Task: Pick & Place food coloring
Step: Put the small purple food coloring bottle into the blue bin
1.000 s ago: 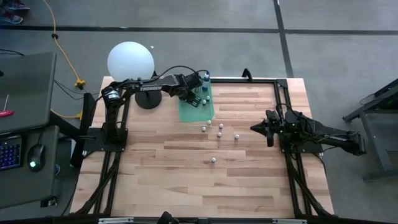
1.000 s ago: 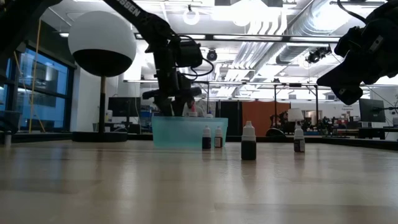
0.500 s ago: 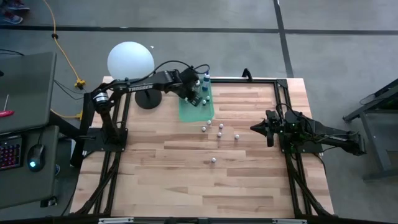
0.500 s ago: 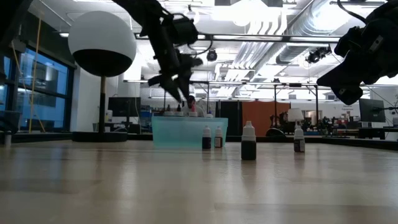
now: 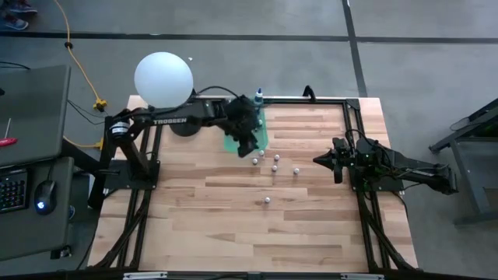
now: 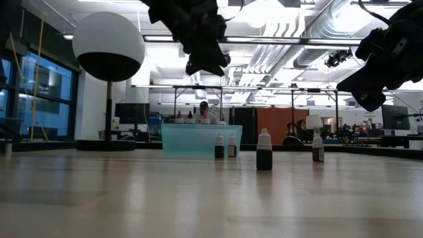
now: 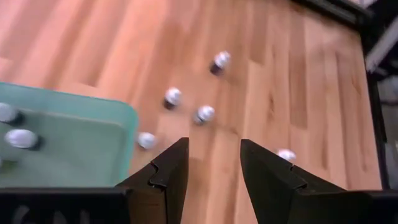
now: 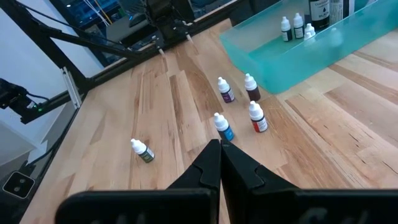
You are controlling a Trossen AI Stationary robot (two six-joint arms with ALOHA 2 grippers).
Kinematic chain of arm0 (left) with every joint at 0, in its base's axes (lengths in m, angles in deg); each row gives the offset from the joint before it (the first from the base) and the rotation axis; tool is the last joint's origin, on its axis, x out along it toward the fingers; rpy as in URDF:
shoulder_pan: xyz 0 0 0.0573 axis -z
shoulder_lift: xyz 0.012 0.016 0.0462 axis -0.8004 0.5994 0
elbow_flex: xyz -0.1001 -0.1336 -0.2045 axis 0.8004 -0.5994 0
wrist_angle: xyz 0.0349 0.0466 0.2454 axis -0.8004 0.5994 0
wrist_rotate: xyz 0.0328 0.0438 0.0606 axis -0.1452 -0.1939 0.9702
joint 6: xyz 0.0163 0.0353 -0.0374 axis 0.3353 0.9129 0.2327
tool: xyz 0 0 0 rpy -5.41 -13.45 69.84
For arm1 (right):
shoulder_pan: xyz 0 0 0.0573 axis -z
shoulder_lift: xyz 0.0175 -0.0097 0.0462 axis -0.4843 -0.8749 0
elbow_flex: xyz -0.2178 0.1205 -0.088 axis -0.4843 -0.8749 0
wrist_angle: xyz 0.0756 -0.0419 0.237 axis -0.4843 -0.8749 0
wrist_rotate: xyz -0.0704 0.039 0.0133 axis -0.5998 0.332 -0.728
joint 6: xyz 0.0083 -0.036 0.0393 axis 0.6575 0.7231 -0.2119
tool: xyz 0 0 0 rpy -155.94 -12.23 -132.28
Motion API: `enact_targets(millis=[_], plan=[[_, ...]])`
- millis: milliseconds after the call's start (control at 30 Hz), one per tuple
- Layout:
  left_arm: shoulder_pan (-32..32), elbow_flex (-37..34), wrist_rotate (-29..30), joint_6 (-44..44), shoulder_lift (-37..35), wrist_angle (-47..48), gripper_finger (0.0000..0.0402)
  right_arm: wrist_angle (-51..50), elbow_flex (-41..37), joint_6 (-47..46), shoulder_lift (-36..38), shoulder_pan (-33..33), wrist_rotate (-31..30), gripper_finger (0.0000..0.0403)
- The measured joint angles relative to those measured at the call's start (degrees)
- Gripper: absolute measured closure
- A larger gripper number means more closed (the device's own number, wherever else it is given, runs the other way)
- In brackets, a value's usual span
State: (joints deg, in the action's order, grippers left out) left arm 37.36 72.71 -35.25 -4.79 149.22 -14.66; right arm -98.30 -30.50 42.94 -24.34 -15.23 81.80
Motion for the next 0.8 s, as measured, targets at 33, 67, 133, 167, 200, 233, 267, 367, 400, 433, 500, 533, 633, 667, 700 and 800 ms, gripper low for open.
enact_targets(millis=[33, 67, 133, 167, 200, 233, 267, 367, 400, 433, 500, 533, 633, 667, 700, 800], plan=[[0.85, 0.00, 0.12, 0.21, 0.00, 0.54, 0.0259, -0.01, 0.00, -0.04, 0.00, -0.01, -0.01, 0.0402], [1.81, 0.00, 0.13, 0.67, 0.00, 1.13, 0.0259, 0.00, 0.00, -0.07, 0.00, -0.01, 0.00, 0.0402], [3.85, 0.00, 0.64, 2.01, 0.00, 1.91, 0.0259, -0.01, 0.00, 0.00, 0.00, 0.02, -0.02, 0.0402], [4.95, -0.03, 1.47, 2.85, 0.00, 2.56, 0.0259, -0.01, 0.00, 0.00, 0.00, 0.00, 0.00, 0.0402], [6.11, -0.10, 2.35, 3.53, 0.00, 2.96, 0.0259, -0.01, 0.00, -0.04, 0.00, -0.01, -0.02, 0.0402], [7.28, -0.12, 3.57, 4.32, 0.00, 3.36, 0.0259, -0.01, 0.00, -0.07, 0.00, 0.02, 0.00, 0.0402], [8.46, -0.11, 4.80, 5.03, 0.00, 3.91, 0.0259, -0.01, 0.00, -0.03, 0.00, 0.01, 0.00, 0.0402], [11.97, -0.13, 9.68, 7.63, 0.00, 5.53, 0.0259, -0.01, 0.00, -0.07, 0.00, -0.01, 0.00, 0.0402], [13.05, -0.15, 11.64, 8.16, 0.00, 6.15, 0.0259, 0.01, 0.00, -0.04, 0.00, 0.00, -0.02, 0.0402], [14.08, -0.15, 13.86, 8.69, 0.00, 6.65, 0.0259, -0.01, 0.00, -0.01, 0.00, 0.00, -0.01, 0.0402], [15.83, -0.17, 17.72, 8.94, 0.00, 7.10, 0.0259, 0.01, 0.00, -0.05, 0.00, 0.00, -0.01, 0.0402], [16.44, -0.17, 19.02, 8.91, 0.00, 6.87, 0.0259, 0.00, 0.00, -0.07, 0.00, 0.00, -0.02, 0.0402], [17.07, -0.17, 19.29, 8.43, 0.00, 4.94, 0.0259, -0.01, 0.00, 0.00, 0.00, -0.01, -0.01, 0.0402], [17.01, -0.17, 18.63, 8.08, 0.00, 4.88, 0.0259, -0.01, 0.00, -0.04, 0.00, 0.01, 0.00, 0.0402], [16.95, -0.21, 17.88, 7.73, 0.00, 4.90, 0.0259, -0.01, 0.00, -0.07, 0.00, 0.02, 0.00, 0.0402], [16.32, -2.95, 15.85, 6.76, -0.05, 3.07, 0.0259, 0.00, 0.00, -0.02, 0.00, -0.01, 0.00, 0.0402]])
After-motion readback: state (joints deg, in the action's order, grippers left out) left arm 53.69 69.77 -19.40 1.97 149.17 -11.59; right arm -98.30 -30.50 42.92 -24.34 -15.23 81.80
